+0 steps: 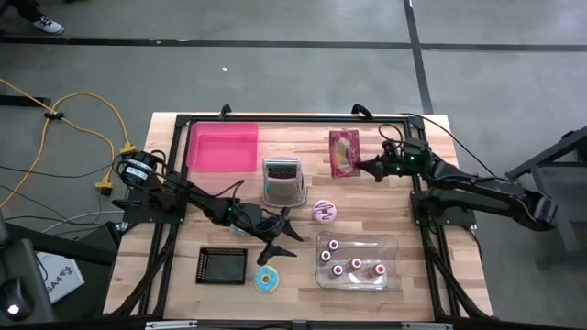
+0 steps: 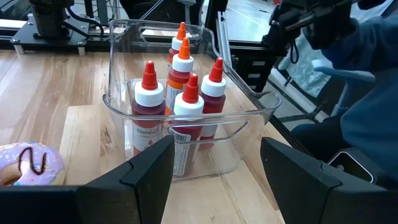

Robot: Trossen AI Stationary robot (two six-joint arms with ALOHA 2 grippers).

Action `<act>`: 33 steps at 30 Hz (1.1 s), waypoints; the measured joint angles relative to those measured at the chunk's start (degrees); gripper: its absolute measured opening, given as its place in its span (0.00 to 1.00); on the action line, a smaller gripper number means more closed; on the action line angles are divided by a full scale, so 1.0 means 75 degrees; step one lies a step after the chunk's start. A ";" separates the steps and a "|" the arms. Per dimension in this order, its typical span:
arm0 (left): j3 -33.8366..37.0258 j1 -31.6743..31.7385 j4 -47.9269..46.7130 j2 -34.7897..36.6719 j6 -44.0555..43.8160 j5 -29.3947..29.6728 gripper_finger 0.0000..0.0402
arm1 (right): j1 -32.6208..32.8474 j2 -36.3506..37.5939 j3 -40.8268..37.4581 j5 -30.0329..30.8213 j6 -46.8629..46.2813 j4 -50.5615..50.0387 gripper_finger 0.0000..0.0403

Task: Pick & Place Food Item
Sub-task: Put the popcorn bag into the pink bin

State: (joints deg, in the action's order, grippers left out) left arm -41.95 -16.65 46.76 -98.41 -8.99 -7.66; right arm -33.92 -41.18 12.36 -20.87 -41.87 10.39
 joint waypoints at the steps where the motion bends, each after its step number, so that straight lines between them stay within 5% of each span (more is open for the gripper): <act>1: 0.0002 -0.0001 0.0000 0.0000 0.0000 0.0000 0.58 | 0.0033 0.0041 0.0000 -0.0046 0.0003 0.0050 0.01; 33: 0.0002 -0.0002 0.0202 -0.0001 -0.0001 0.0289 0.58 | 0.0241 0.0255 0.0003 -0.0071 0.0773 0.0707 0.01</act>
State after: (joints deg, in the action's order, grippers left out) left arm -41.93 -16.67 48.27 -98.42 -9.00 -5.50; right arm -32.12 -39.27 12.38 -21.40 -36.07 15.70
